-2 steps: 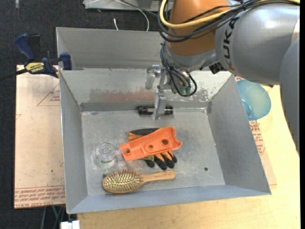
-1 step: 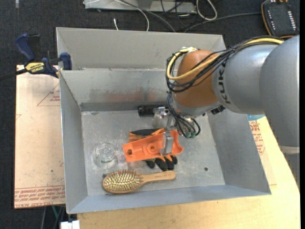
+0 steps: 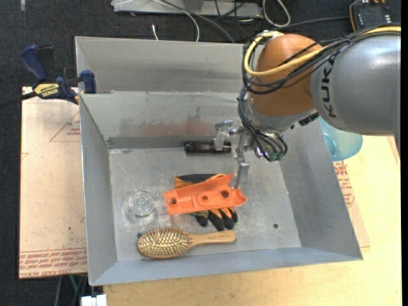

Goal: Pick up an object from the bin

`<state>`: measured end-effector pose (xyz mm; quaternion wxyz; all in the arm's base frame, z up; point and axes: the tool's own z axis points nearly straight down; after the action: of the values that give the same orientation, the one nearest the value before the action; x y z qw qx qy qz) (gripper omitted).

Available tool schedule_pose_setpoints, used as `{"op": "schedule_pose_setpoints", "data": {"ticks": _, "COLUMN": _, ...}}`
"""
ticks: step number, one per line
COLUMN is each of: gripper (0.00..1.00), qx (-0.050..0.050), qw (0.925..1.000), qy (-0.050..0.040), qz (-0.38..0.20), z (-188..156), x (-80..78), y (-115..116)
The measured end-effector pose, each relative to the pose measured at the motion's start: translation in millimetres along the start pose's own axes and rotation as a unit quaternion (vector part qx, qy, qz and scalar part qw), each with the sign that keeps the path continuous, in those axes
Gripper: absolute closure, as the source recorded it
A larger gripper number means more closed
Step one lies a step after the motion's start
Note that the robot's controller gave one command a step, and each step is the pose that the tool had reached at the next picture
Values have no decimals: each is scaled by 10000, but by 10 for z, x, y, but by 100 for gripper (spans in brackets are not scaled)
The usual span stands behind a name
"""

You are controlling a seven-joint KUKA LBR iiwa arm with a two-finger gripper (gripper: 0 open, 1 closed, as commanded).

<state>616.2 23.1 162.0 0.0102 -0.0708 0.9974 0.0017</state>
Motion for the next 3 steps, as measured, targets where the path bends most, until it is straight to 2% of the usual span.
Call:
{"op": "schedule_pose_setpoints", "data": {"ticks": 1, "gripper": 0, "qx": -12, "qw": 9992, "qy": 106, "qz": 395, "z": 912, "x": 126, "y": 94}}
{"op": "schedule_pose_setpoints", "data": {"ticks": 2, "gripper": 0, "qx": 4, "qw": 9999, "qy": -52, "qz": -86, "z": 896, "x": 187, "y": 330}}
{"op": "schedule_pose_setpoints", "data": {"ticks": 3, "gripper": 100, "qx": -28, "qw": 9993, "qy": 25, "qz": 363, "z": 860, "x": 83, "y": 126}}
